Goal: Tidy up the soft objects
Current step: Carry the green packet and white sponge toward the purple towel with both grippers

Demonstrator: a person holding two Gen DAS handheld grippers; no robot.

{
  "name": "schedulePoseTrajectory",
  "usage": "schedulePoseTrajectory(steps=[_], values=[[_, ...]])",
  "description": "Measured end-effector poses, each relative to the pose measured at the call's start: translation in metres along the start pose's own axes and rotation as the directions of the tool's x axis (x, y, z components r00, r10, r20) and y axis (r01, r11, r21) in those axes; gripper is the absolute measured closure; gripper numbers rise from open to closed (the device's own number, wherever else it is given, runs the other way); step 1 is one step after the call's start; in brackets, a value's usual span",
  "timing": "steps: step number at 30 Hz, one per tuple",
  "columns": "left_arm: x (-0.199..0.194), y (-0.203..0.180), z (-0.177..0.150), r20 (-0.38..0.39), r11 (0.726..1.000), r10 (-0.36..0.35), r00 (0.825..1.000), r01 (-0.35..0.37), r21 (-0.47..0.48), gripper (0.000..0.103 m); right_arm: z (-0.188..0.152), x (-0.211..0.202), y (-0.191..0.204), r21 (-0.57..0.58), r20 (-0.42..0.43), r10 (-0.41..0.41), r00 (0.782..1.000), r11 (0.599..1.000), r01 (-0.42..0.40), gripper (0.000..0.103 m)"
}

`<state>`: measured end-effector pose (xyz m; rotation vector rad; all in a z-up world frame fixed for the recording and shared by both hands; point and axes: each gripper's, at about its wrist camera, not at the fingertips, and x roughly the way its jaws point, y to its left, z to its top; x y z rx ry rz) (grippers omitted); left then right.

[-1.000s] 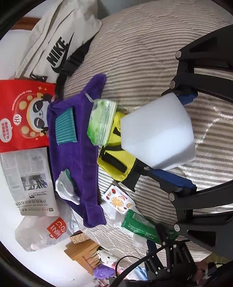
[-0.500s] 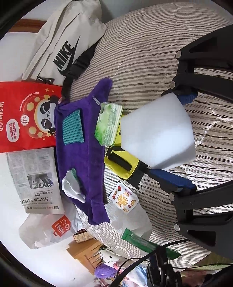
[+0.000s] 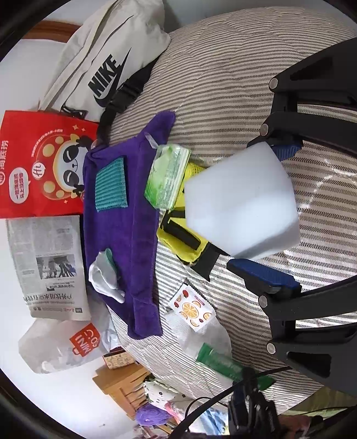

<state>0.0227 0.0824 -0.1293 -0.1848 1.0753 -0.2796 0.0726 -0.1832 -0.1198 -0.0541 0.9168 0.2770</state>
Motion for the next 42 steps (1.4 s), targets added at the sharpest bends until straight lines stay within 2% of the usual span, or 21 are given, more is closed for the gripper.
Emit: schedulePoseTrajectory(steps=[3,6,13,15,19,23,25,26,28,30,33,35,42], values=[[0.008,0.003,-0.006,-0.011,0.999,0.037,0.999,-0.037,0.004,0.072,-0.001,0.0,0.005,-0.014,-0.003,0.002,1.0,1.0,-0.002,0.039],[0.005,0.0,-0.011,0.001,0.999,0.034,0.999,-0.034,0.015,0.068,-0.001,0.0,0.008,-0.024,-0.004,0.003,1.0,1.0,-0.003,0.039],[0.003,-0.01,-0.025,0.0,0.986,0.145,0.989,-0.145,0.08,0.06,-0.003,0.002,0.008,-0.029,-0.007,0.012,1.0,1.0,-0.012,0.039],[0.003,-0.014,-0.029,-0.003,0.978,0.185,0.983,-0.183,0.098,0.053,-0.004,0.002,0.008,-0.026,-0.008,0.018,1.0,1.0,-0.018,0.039],[0.005,-0.023,-0.035,-0.005,0.955,0.261,0.965,-0.258,0.148,0.047,-0.007,0.002,0.004,-0.018,-0.01,0.03,0.999,0.999,-0.03,0.039],[0.009,-0.032,-0.037,0.013,0.942,0.286,0.958,-0.283,0.178,0.046,-0.009,0.003,0.001,-0.01,-0.009,0.037,0.999,0.999,-0.037,0.039],[0.012,-0.037,-0.036,0.029,0.937,0.287,0.958,-0.287,0.202,0.05,-0.01,0.005,-0.001,-0.001,-0.014,0.04,0.999,0.999,-0.04,0.039],[0.013,-0.04,-0.036,0.035,0.936,0.282,0.959,-0.283,0.212,0.061,-0.011,0.005,-0.001,0.0,-0.014,0.04,0.999,0.999,-0.04,0.039],[0.013,-0.04,-0.033,0.032,0.947,0.248,0.968,-0.249,0.204,0.064,-0.012,0.004,-0.003,0.005,-0.013,0.039,0.999,0.999,-0.039,0.039],[0.013,-0.041,-0.033,0.031,0.948,0.243,0.97,-0.244,0.206,0.071,-0.013,0.002,-0.004,0.011,-0.011,0.039,0.999,0.999,-0.038,0.039],[0.01,-0.039,-0.032,0.015,0.961,0.204,0.979,-0.203,0.187,0.074,-0.014,-0.003,-0.005,0.009,0.0,0.031,1.0,0.999,-0.031,0.039],[0.002,-0.039,-0.034,0.007,0.976,0.141,0.99,-0.14,0.167,0.074,-0.013,-0.007,-0.006,0.009,0.009,0.028,1.0,1.0,-0.028,0.039],[-0.032,-0.047,-0.041,0.03,0.988,0.003,1.0,-0.007,0.152,0.074,-0.011,-0.008,-0.007,0.014,0.013,0.025,1.0,1.0,-0.025,0.039]])
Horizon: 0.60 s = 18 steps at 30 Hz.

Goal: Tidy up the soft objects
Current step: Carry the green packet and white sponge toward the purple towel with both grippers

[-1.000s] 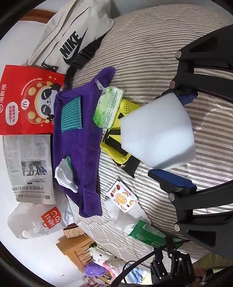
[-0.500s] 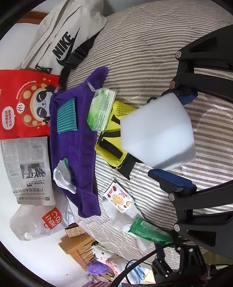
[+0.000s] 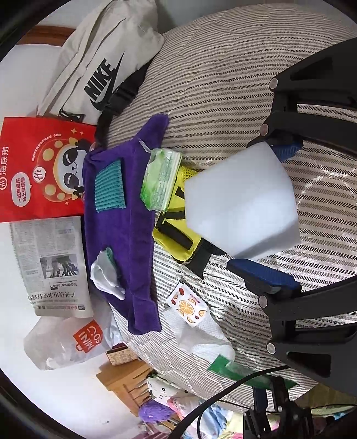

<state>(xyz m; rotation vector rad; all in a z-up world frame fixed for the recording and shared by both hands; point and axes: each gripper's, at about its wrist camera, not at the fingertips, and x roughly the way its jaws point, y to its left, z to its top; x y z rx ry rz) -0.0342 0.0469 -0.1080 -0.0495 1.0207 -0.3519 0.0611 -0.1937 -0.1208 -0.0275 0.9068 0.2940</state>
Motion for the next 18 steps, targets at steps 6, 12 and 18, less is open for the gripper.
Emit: schedulePoseTrajectory(steps=[6,12,18], values=[[-0.012,-0.008,0.007,0.042,0.998,-0.056,0.998,0.056,0.004,0.074,0.002,-0.001,0.003,-0.008,0.003,0.003,1.0,1.0,-0.003,0.039],[-0.007,-0.005,0.025,0.064,0.999,-0.028,0.998,0.027,0.018,0.074,0.011,-0.003,0.003,-0.013,0.013,-0.002,1.0,1.0,0.002,0.039],[0.003,0.006,0.053,0.08,1.0,-0.022,0.997,0.021,0.014,0.074,0.03,-0.003,0.003,-0.028,0.029,-0.003,1.0,1.0,0.004,0.039]])
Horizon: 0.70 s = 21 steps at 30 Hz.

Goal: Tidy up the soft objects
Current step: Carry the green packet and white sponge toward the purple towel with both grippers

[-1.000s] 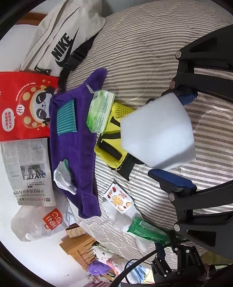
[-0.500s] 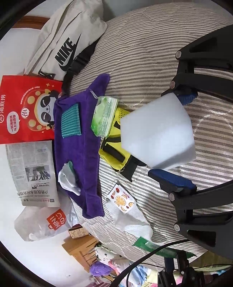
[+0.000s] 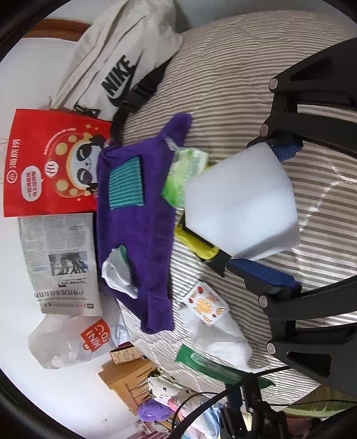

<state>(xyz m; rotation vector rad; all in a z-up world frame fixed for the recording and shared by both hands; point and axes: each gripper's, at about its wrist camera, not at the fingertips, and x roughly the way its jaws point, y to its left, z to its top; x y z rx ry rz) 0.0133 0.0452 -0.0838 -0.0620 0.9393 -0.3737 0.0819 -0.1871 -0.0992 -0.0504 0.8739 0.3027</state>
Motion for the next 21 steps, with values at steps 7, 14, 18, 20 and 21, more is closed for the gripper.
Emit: schedulePoseTrajectory(steps=[7,14,18,20,21], values=[[0.016,0.021,0.033,0.016,1.0,0.004,1.0,-0.003,-0.022,0.074,0.031,0.006,0.001,-0.019,0.01,0.002,1.0,1.0,-0.002,0.039],[0.031,0.044,0.071,0.038,0.999,0.029,0.999,-0.027,-0.04,0.074,0.062,0.02,0.004,-0.029,0.01,0.027,1.0,0.999,-0.027,0.039],[0.044,0.055,0.096,0.041,0.999,0.021,0.999,-0.018,-0.05,0.074,0.08,0.033,0.001,-0.022,0.001,0.036,0.999,0.999,-0.036,0.039],[0.051,0.057,0.107,0.035,0.999,0.014,0.999,-0.013,-0.039,0.074,0.09,0.041,-0.002,-0.014,-0.004,0.039,0.999,0.999,-0.039,0.039],[0.055,0.057,0.113,0.033,0.999,0.016,0.999,-0.015,-0.032,0.074,0.095,0.046,-0.004,-0.011,-0.007,0.038,0.999,0.999,-0.038,0.039]])
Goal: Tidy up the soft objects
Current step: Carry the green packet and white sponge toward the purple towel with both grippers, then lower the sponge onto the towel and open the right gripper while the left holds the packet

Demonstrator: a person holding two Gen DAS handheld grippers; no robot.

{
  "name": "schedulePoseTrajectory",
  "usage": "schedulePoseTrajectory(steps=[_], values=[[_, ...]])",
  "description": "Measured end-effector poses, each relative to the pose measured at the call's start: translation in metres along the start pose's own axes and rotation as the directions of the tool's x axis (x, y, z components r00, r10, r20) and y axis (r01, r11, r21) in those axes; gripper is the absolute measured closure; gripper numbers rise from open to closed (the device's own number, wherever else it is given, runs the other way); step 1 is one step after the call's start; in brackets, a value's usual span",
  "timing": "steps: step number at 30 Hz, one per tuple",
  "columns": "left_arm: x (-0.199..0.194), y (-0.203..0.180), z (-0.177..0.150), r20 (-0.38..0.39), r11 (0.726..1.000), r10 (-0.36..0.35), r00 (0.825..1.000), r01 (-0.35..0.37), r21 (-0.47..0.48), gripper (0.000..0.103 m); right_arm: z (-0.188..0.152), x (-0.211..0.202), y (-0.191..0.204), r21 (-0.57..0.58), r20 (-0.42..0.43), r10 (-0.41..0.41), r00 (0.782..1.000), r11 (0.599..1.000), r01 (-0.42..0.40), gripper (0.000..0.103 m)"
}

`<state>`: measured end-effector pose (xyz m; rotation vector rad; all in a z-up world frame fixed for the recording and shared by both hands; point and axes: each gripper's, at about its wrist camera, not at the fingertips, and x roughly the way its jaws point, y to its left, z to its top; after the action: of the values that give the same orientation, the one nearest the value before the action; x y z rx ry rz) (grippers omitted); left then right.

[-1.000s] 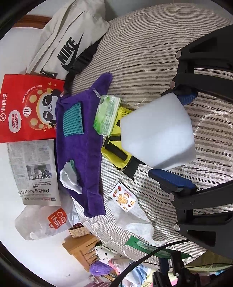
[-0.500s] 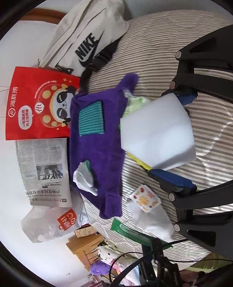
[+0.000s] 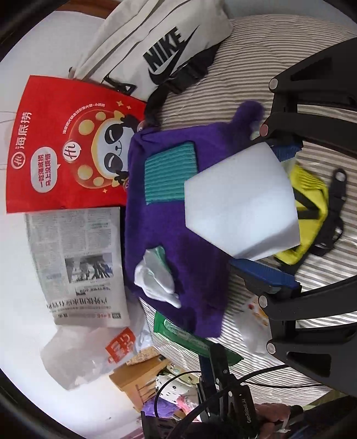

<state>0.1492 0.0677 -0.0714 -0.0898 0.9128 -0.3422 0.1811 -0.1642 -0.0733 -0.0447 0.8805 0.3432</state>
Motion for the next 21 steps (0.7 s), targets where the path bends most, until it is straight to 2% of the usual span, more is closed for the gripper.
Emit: schedulePoseTrajectory(steps=[7,13,17,21], values=[[0.031,0.006,0.038,-0.029,1.0,-0.018,0.999,0.019,0.016,0.074,0.035,0.043,-0.019,0.06,-0.066,0.004,0.998,0.998,-0.001,0.039],[0.059,0.008,0.058,-0.062,0.999,-0.014,0.998,0.017,0.047,0.074,0.047,0.075,-0.028,0.08,-0.121,-0.032,0.992,0.996,0.041,0.039],[0.074,0.008,0.067,-0.075,0.998,-0.009,0.997,0.014,0.065,0.074,0.051,0.091,-0.036,0.112,-0.148,-0.023,0.989,0.993,0.039,0.049],[0.084,0.009,0.073,-0.086,0.997,-0.01,0.996,0.017,0.074,0.074,0.052,0.103,-0.039,0.136,-0.165,0.0,0.986,0.99,0.023,0.052]])
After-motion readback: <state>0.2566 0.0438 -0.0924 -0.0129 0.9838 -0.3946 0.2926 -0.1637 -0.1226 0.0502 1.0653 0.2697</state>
